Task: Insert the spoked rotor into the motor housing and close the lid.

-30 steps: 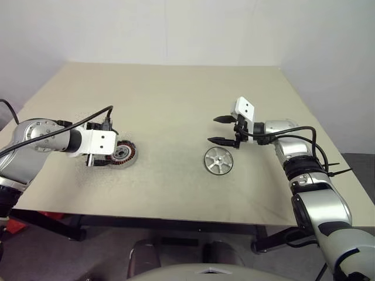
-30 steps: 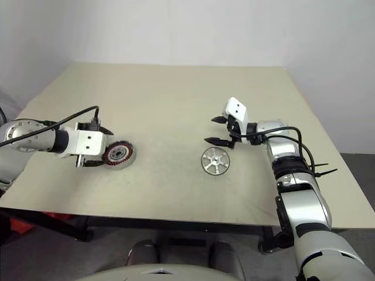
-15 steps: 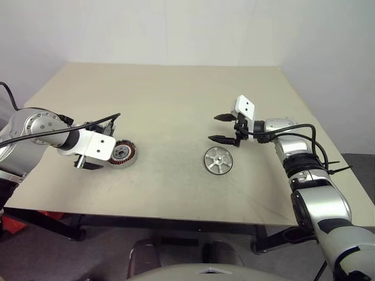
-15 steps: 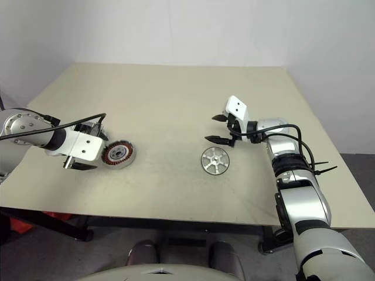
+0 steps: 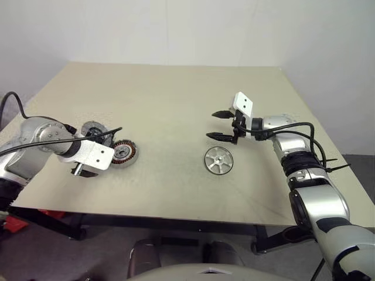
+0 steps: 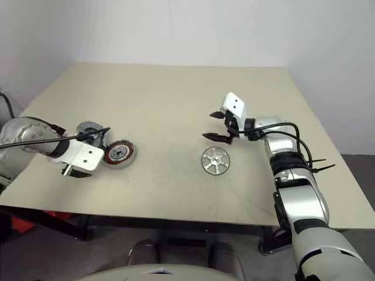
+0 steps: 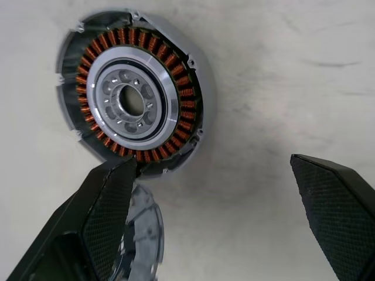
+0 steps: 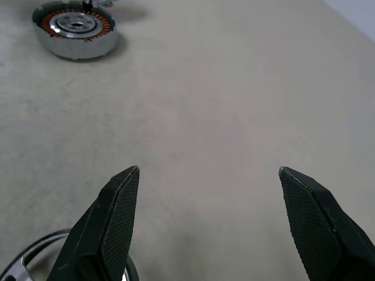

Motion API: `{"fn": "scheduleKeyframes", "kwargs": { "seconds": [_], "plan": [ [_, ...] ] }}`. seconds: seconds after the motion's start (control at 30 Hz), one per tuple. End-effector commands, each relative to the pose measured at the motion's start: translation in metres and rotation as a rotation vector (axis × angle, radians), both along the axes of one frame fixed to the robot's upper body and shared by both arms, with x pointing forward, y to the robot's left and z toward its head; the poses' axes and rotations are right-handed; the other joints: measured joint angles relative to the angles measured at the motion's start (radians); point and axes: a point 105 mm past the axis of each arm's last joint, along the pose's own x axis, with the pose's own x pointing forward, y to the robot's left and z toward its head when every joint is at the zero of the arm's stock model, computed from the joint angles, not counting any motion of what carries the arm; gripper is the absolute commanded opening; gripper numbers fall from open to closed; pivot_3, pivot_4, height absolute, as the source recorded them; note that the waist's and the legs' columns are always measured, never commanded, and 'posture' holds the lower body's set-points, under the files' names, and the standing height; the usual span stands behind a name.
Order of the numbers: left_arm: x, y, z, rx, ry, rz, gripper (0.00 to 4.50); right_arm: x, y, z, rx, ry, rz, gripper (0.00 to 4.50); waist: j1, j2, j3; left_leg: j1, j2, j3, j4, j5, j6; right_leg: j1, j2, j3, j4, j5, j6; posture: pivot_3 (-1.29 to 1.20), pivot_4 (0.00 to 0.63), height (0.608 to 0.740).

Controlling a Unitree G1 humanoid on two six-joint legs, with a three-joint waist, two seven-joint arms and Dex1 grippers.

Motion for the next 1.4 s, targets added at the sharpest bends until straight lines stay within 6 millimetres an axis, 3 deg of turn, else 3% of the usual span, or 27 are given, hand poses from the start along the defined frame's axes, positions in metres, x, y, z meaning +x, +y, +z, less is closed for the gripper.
{"fn": "scheduleKeyframes", "kwargs": {
  "seconds": [0.03,0.53,1.07,1.4],
  "plan": [
    [0.013,-0.003,0.003,0.002,-0.055,-0.009,4.47,0.001,0.006,0.025,0.042,-0.071,0.016,4.32,0.001,0.0,0.0,0.0,0.0,0.0,0.0,0.0,0.0,0.0,0.0,0.0,0.0,0.0,0.0,0.0,0.0,0.74],
    [0.022,-0.027,-0.005,-0.045,-0.052,-0.086,4.47,0.0,0.011,0.03,0.057,-0.08,0.014,4.32,0.001,0.0,0.0,-0.001,0.0,-0.002,0.0,0.001,-0.001,0.0,0.0,-0.001,0.001,0.0,-0.001,0.0,0.0,0.74],
    [0.016,-0.021,-0.009,-0.011,-0.02,-0.087,4.47,0.0,0.011,0.034,0.071,-0.09,0.003,4.32,0.001,0.0,0.0,0.002,0.0,-0.003,0.0,0.002,-0.002,-0.001,0.0,-0.002,0.01,-0.003,-0.004,0.0,0.0,0.74],
    [0.031,-0.008,0.008,0.056,-0.043,-0.068,4.47,-0.003,0.013,0.032,0.077,-0.081,0.011,4.32,0.001,0.0,0.0,0.002,0.0,-0.004,0.0,0.003,-0.003,-0.001,0.0,-0.002,0.011,-0.003,-0.004,0.0,0.0,0.74]
  ]
}}
